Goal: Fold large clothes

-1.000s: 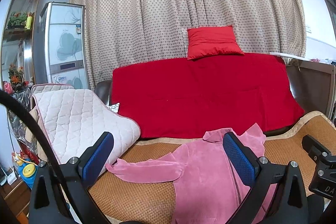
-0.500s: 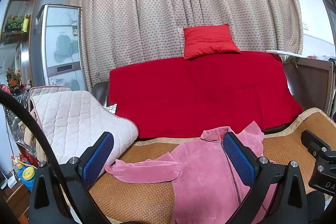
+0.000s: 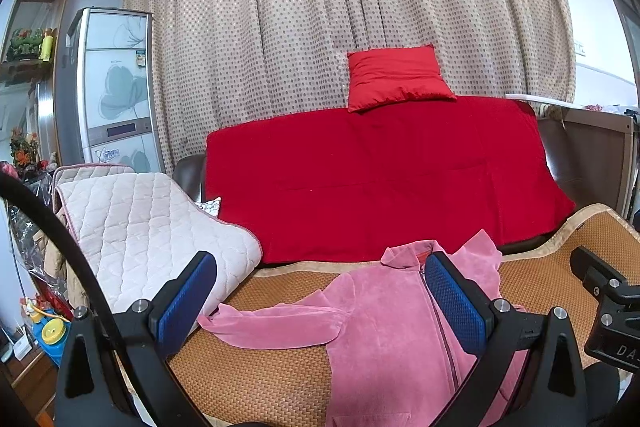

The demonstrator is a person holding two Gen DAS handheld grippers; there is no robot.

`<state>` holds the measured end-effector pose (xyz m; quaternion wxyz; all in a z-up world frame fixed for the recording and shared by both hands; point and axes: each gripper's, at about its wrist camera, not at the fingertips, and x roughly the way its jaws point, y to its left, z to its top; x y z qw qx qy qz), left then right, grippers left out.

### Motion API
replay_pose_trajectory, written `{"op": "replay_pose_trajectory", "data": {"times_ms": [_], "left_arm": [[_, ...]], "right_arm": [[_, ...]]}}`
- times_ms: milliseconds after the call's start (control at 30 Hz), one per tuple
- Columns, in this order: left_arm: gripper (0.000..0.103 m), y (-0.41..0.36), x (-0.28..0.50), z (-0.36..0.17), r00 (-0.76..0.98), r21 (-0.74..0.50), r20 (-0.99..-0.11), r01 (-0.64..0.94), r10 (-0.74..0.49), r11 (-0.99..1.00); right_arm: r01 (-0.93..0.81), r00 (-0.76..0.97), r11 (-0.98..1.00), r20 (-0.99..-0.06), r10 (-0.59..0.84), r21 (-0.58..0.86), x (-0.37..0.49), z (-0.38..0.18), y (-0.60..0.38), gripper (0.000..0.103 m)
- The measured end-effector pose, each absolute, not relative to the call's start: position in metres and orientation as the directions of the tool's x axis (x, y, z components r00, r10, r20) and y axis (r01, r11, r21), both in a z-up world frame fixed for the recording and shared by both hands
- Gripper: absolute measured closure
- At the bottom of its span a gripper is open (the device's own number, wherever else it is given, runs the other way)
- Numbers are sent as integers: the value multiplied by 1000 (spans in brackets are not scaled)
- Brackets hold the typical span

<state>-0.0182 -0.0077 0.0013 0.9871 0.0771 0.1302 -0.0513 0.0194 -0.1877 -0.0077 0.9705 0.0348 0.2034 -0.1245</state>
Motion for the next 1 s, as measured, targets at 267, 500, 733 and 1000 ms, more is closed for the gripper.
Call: {"op": "replay_pose_trajectory", "data": {"times_ms": [267, 500, 733, 1000], "left_arm": [[0, -8, -18, 0, 961, 136, -266, 120, -80, 983], [0, -8, -17, -1, 960, 136, -268, 124, -84, 983], [0, -8, -14, -5, 957, 132, -276, 130, -89, 983], [0, -7, -13, -10, 954, 132, -284, 136, -94, 982]], "right_arm": [[257, 885, 966, -404, -230, 14, 20, -8, -188, 0], [266, 883, 964, -404, -240, 8, 20, -9, -189, 0], [272, 880, 962, -402, -252, -7, 21, -12, -187, 0], [292, 872, 956, -405, -277, -25, 23, -13, -188, 0]]}}
